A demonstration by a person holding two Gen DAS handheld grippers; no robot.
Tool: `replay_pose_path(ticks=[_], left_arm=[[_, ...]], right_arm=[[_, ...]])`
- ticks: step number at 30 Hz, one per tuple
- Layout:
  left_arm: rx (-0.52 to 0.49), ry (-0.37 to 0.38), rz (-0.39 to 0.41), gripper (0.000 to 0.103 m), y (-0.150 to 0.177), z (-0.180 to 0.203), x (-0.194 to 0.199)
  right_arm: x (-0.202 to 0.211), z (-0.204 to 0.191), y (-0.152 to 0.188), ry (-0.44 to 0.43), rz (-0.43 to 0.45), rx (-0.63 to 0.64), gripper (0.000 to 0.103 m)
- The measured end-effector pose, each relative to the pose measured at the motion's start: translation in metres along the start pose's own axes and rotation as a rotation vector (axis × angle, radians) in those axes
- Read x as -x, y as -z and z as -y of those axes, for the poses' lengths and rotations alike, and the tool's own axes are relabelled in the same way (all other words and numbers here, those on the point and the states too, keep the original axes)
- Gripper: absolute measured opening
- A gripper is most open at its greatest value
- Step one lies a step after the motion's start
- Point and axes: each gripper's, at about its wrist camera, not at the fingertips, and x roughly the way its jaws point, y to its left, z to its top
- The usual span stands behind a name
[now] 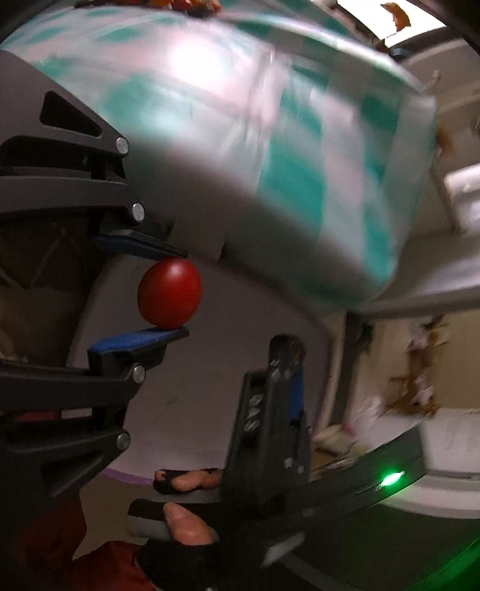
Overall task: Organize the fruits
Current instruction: 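Carry the dark fruit and red tomato in both grippers to the white bin, then open both grippers to drop the fruits into the white bin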
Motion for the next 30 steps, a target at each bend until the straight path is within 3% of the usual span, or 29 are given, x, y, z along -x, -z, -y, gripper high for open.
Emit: replay_pose_path(ticks=[4,8,17,18,20,22,30], left_arm=[[-0.034,0.028,-0.104,0.036,0.006,0.014,-0.054],[0.000,0.062,-0.214,0.036,0.018,0.007,-0.096],[0.068,0.092,-0.255,0.038,0.023,-0.007,-0.113],[0.061,0.092,-0.256,0.039,0.023,-0.006,-0.113],[0.043,0.105,-0.255,0.057,0.021,-0.003,-0.113],[0.023,0.088,-0.248,0.076,0.021,0.005,-0.108],[-0.001,0.060,-0.280,0.077,0.028,0.009,-0.111]], right_arm=[[-0.036,0.017,0.012,0.085,-0.132,-0.062,0.039],[-0.061,0.023,0.020,0.099,-0.221,-0.100,0.039],[-0.079,0.015,0.023,0.126,-0.284,-0.050,0.040],[-0.080,0.013,0.024,0.121,-0.292,-0.042,0.042],[-0.081,0.015,0.024,0.118,-0.308,-0.046,0.049],[-0.082,0.017,0.023,0.114,-0.315,-0.068,0.069],[-0.080,0.014,0.016,0.089,-0.317,-0.094,0.075]])
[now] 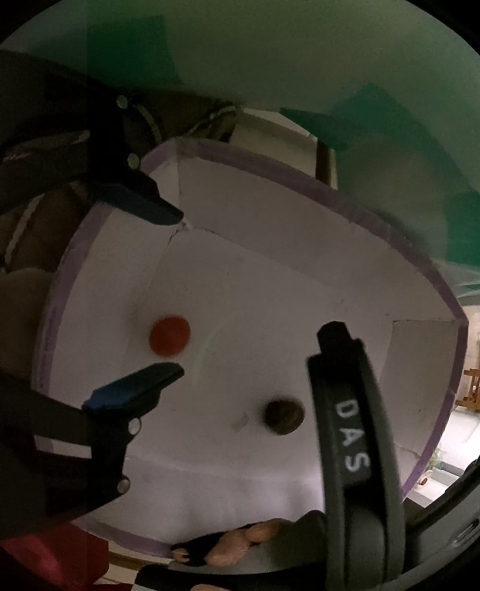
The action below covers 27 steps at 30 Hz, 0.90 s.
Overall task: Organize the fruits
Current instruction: 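Open both grippers to drop the fruits into the white bin, then move both open grippers back over the fruit pile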
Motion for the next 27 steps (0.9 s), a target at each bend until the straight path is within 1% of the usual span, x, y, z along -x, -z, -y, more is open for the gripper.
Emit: replay_pose_path(ticks=[2,4,5,6,7,8,9,10,11,12,13,14,15,16,17,18,19,20,21,22,23,24,25,26,27], left_arm=[[0.010,0.002,-0.007,0.076,0.000,-0.002,0.001],[0.018,0.002,0.014,0.076,-0.001,-0.003,0.005],[0.024,-0.003,0.032,0.076,-0.001,-0.004,0.009],[0.033,-0.003,0.078,0.076,-0.001,-0.005,0.018],[0.035,0.012,0.124,0.076,0.000,-0.005,0.028],[0.032,0.033,0.179,0.077,0.001,-0.005,0.040],[0.020,0.056,0.262,0.077,0.003,-0.003,0.059],[0.006,0.071,0.337,0.079,0.005,-0.001,0.076],[-0.008,0.082,0.409,0.085,0.009,0.000,0.093],[-0.022,0.080,0.512,0.090,0.016,0.001,0.116],[-0.027,0.061,0.602,0.098,0.024,0.000,0.136],[-0.025,0.047,0.646,0.101,0.029,-0.001,0.146],[-0.016,0.024,0.711,0.101,0.038,-0.006,0.161],[-0.001,0.008,0.748,0.101,0.045,-0.014,0.173],[0.033,-0.002,0.785,0.101,0.055,-0.026,0.186],[0.060,-0.008,0.803,0.101,0.062,-0.036,0.191],[0.104,-0.024,0.822,0.101,0.074,-0.053,0.200],[0.166,-0.054,0.841,0.101,0.088,-0.072,0.208],[0.206,-0.073,0.850,0.101,0.096,-0.091,0.217],[0.257,-0.098,0.857,0.101,0.106,-0.108,0.224],[0.309,-0.124,0.860,0.101,0.123,-0.124,0.227],[0.380,-0.164,0.858,0.101,0.138,-0.145,0.230],[0.451,-0.200,0.856,0.101,0.156,-0.167,0.235],[0.499,-0.219,0.856,0.101,0.170,-0.185,0.240],[0.580,-0.248,0.853,0.101,0.191,-0.209,0.248]], right_arm=[[-0.002,0.004,-0.005,-0.005,0.000,-0.002,0.076],[-0.001,0.007,-0.007,-0.008,0.001,0.001,0.076],[0.000,0.006,-0.007,-0.008,0.005,0.000,0.076],[0.004,0.007,-0.009,-0.014,0.021,-0.011,0.076],[0.007,0.009,-0.010,-0.020,0.038,-0.026,0.076],[0.016,0.011,-0.010,-0.028,0.059,-0.048,0.076],[0.024,0.014,-0.011,-0.030,0.082,-0.073,0.077],[0.031,0.017,-0.014,-0.024,0.100,-0.091,0.077],[0.042,0.020,-0.018,-0.010,0.126,-0.109,0.077],[0.049,0.020,-0.020,0.002,0.145,-0.120,0.077],[0.061,0.019,-0.024,0.021,0.179,-0.128,0.077],[0.075,0.015,-0.026,0.038,0.225,-0.123,0.077],[0.086,0.009,-0.027,0.046,0.262,-0.113,0.077],[0.101,-0.001,-0.025,0.047,0.312,-0.095,0.078],[0.114,-0.011,-0.025,0.035,0.363,-0.074,0.079],[0.130,-0.025,-0.023,-0.002,0.431,-0.044,0.087],[0.142,-0.036,-0.021,-0.041,0.486,-0.020,0.089],[0.153,-0.051,-0.016,-0.081,0.541,0.003,0.089],[0.163,-0.068,-0.013,-0.113,0.587,0.035,0.089],[0.170,-0.084,-0.010,-0.136,0.608,0.064,0.089],[0.174,-0.101,-0.008,-0.170,0.624,0.097,0.089],[0.176,-0.118,-0.007,-0.204,0.633,0.131,0.089],[0.177,-0.132,-0.008,-0.219,0.635,0.154,0.089],[0.178,-0.149,-0.009,-0.231,0.633,0.174,0.089],[0.176,-0.170,-0.010,-0.250,0.621,0.196,0.089]])
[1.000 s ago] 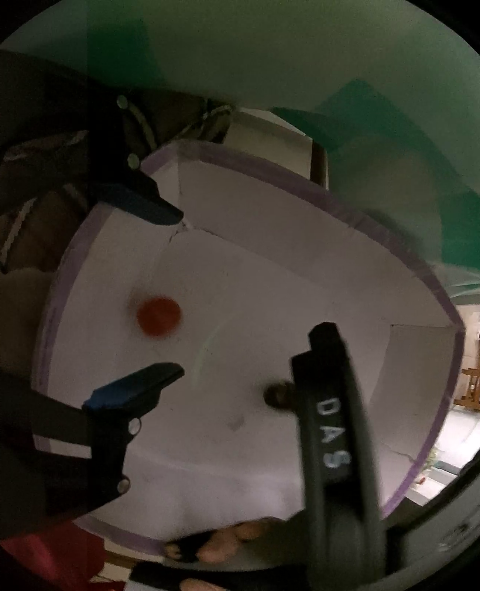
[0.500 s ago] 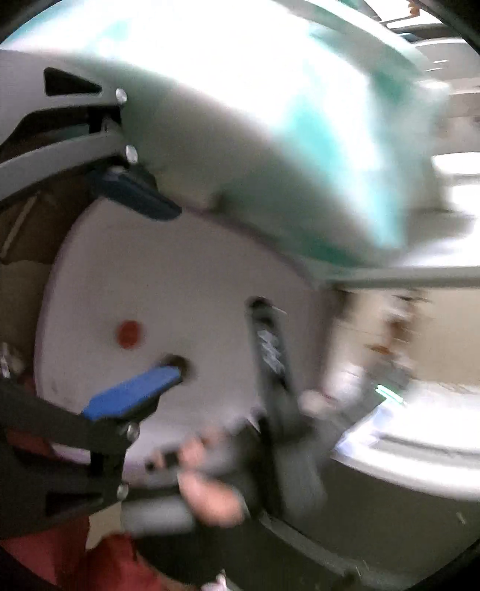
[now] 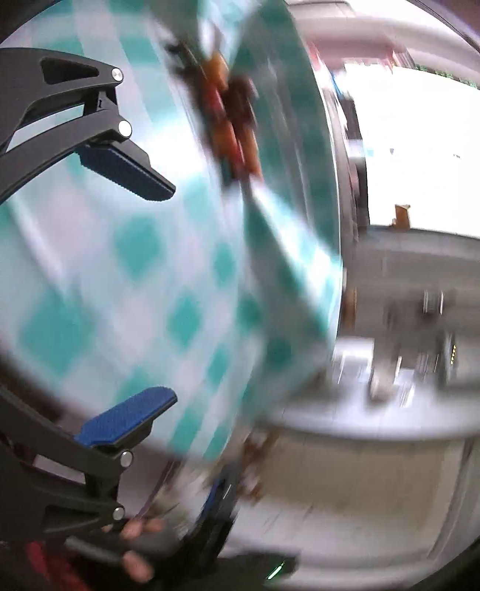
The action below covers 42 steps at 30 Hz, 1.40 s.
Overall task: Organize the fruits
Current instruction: 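Move both open grippers back over the fruit pile, then grasp the tangerine with the right gripper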
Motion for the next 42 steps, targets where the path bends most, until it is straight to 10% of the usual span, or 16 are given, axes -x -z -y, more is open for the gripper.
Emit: replay_pose_path(ticks=[9,14,24,42], left_arm=[[0.332,-0.404,-0.051,0.101,-0.028,-0.224,0.004],[0.518,-0.425,-0.032,0.101,-0.012,-0.289,0.013],[0.582,-0.437,-0.074,0.101,-0.001,-0.297,0.017],[0.628,-0.442,-0.113,0.101,0.013,-0.293,0.008]], right_arm=[[-0.089,-0.140,0.002,-0.134,-0.177,0.247,0.089],[-0.161,-0.212,0.017,-0.118,-0.232,0.461,0.089],[-0.250,-0.267,0.015,-0.100,-0.350,0.462,0.089],[-0.324,-0.339,0.029,-0.081,-0.462,0.540,0.039]])
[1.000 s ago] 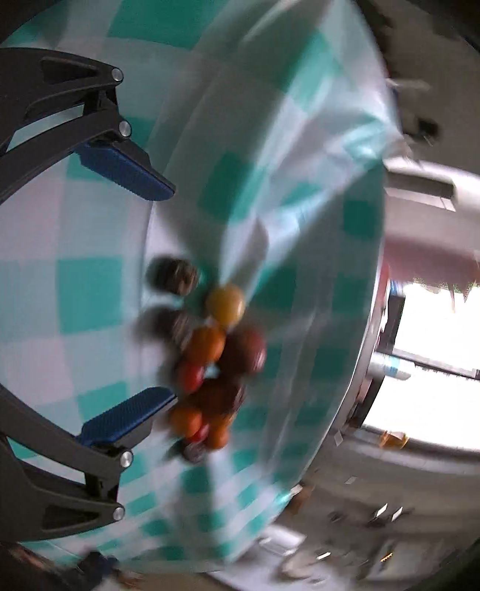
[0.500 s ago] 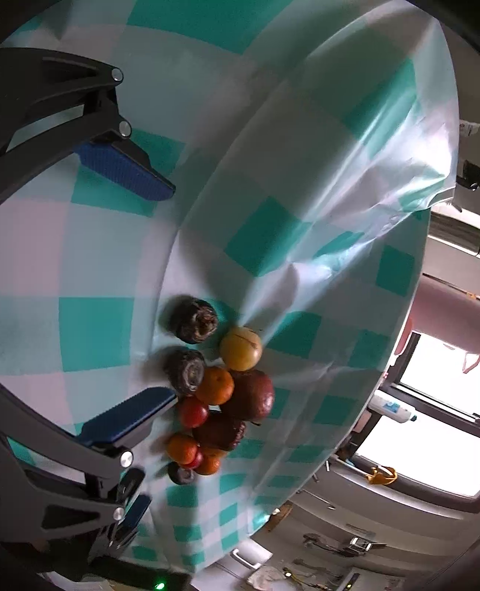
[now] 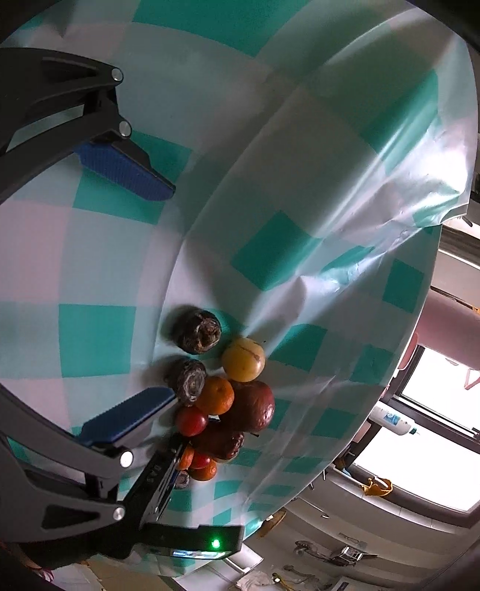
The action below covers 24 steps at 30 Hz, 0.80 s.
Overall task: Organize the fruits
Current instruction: 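Grasp the tangerine with the right gripper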
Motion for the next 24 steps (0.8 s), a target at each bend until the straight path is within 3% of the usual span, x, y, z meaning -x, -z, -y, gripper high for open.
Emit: replay_pose_path(ticks=[5,11,15,19,22,24], left_arm=[[-0.034,-0.006,-0.007,0.101,0.002,0.006,-0.001],[-0.162,-0.013,-0.016,0.101,0.010,0.027,-0.003],[-0.245,0.028,-0.043,0.101,0.015,0.042,-0.007],[-0.212,0.038,-0.060,0.101,0.012,0.038,-0.011],[-0.232,-0.028,-0.061,0.101,0.008,0.039,-0.016],[-0.267,-0.063,-0.069,0.092,0.009,0.041,-0.019]], right_arm=[[0.022,0.020,0.023,-0.047,0.033,-0.070,0.039],[0.049,0.043,0.055,-0.159,0.070,-0.146,0.039],[0.058,0.045,0.065,-0.216,0.085,-0.211,0.039],[0.060,0.044,0.066,-0.261,0.090,-0.231,0.039],[0.060,0.040,0.063,-0.278,0.091,-0.226,0.039],[0.062,0.039,0.064,-0.290,0.096,-0.217,0.039]])
